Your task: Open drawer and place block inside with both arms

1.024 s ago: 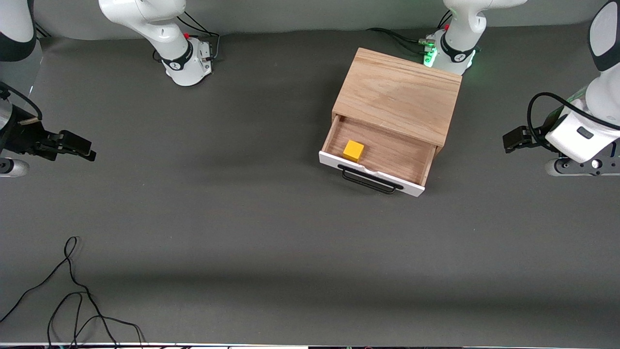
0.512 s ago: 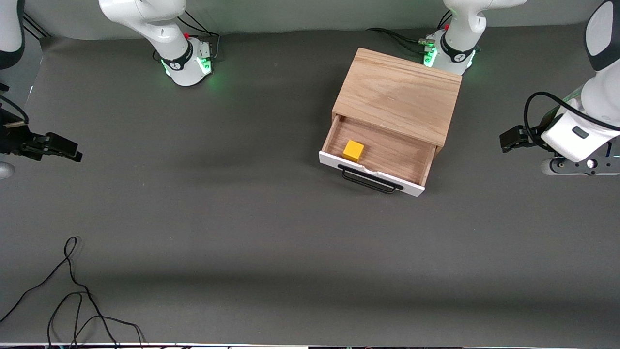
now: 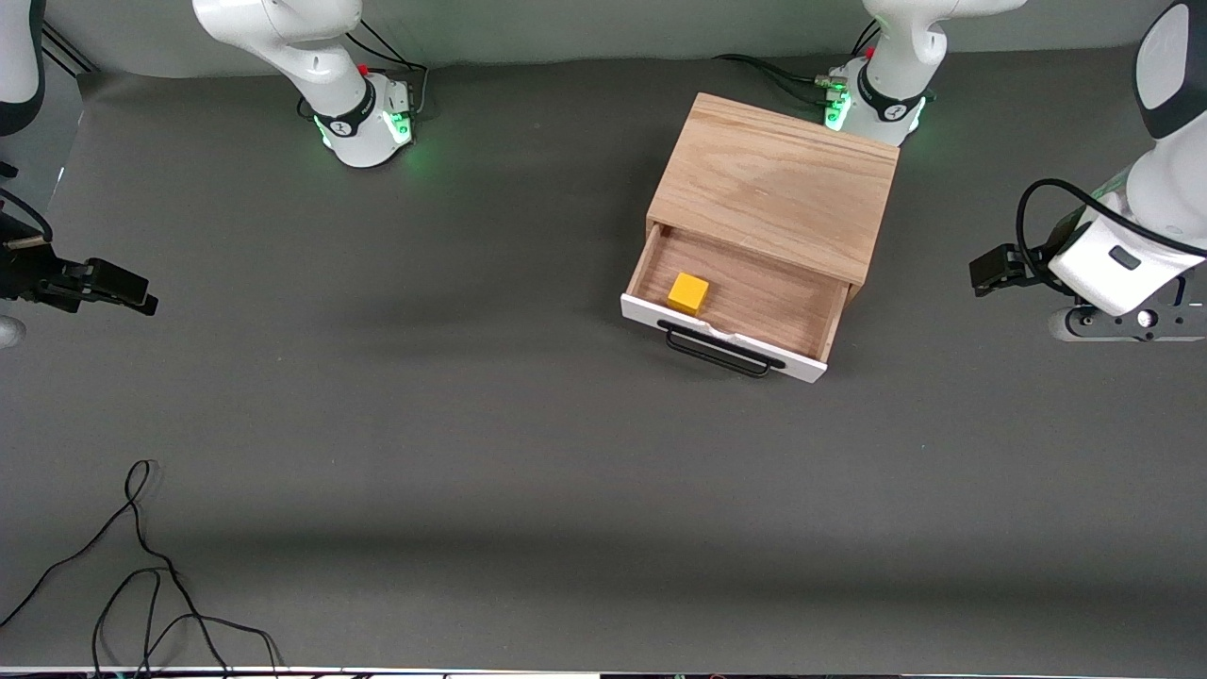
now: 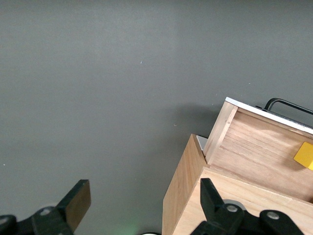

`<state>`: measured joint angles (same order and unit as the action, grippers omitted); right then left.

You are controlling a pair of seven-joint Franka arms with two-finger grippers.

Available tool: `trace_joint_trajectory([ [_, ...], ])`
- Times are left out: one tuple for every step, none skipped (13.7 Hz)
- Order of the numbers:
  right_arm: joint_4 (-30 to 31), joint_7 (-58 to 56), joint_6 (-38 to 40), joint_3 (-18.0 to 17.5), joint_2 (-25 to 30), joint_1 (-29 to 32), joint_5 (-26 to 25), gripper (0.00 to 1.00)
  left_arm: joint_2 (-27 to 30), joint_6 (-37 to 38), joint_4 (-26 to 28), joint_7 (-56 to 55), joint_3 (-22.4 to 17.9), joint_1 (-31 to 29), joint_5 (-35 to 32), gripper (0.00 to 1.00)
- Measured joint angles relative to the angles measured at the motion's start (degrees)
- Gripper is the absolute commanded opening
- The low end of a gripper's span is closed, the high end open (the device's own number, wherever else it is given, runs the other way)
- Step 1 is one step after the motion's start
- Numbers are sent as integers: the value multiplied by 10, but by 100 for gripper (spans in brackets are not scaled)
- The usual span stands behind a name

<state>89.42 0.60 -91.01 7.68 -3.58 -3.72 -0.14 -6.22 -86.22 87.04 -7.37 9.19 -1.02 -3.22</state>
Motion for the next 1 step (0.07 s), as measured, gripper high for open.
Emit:
trace_joint_trajectory([
  [0,0,0,0,0,0,0,100,0,0,0,0,0,0,0,100],
])
